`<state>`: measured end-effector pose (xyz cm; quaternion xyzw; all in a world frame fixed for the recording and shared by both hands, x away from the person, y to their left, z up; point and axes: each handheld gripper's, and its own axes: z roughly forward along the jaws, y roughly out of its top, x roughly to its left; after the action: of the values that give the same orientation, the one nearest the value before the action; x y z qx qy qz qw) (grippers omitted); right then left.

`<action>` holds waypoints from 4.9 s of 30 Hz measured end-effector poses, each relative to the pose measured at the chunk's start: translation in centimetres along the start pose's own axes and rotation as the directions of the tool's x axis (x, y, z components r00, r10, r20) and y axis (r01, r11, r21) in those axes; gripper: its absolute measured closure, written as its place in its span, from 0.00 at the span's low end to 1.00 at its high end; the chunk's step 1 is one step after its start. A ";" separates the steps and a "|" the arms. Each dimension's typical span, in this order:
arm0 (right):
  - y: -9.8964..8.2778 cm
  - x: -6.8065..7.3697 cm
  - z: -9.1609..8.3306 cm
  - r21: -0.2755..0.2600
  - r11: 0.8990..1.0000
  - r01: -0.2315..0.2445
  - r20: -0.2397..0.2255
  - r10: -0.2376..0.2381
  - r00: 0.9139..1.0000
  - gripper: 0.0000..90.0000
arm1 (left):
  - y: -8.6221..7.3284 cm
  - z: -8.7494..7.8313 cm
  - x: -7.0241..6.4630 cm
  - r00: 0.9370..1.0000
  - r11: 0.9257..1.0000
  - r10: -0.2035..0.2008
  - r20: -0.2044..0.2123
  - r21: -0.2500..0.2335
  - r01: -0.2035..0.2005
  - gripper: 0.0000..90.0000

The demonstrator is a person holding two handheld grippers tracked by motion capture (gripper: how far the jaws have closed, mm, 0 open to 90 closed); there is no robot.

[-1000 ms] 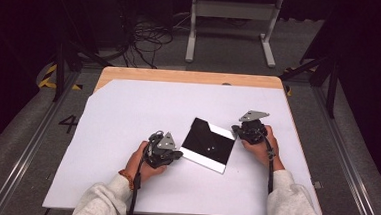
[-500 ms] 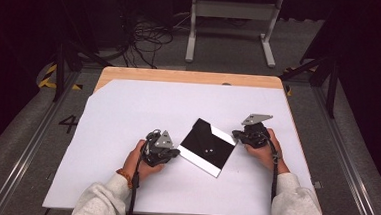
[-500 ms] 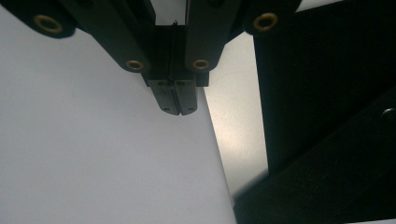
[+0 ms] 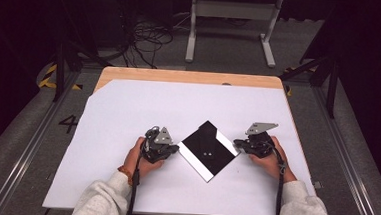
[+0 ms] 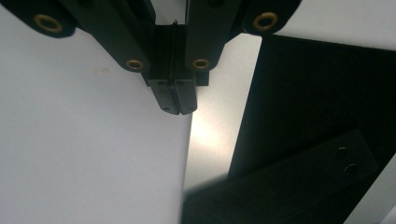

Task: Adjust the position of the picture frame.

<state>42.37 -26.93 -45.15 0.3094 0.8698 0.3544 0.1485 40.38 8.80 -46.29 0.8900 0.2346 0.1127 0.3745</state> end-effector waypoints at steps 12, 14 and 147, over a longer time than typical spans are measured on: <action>-0.6 1.4 -0.7 0.006 1.000 0.022 -0.004 -0.022 1.000 1.00 | 0.3 0.4 0.3 0.999 1.000 0.007 -0.033 -0.008 -0.007 0.99; -0.8 1.5 -0.8 0.004 1.000 0.017 -0.015 -0.016 1.000 1.00 | 0.3 0.5 0.3 0.999 1.000 0.008 -0.034 -0.011 -0.008 0.99; -1.5 12.0 -1.4 -0.037 0.984 0.176 -0.213 -0.180 0.960 1.00 | -4.1 -4.6 -4.7 0.993 0.998 0.055 0.102 0.033 -0.059 0.97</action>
<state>31.84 -20.82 -45.69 0.1884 0.9018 0.3789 0.0874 33.23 11.72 -46.15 0.9075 0.1919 0.0740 0.3662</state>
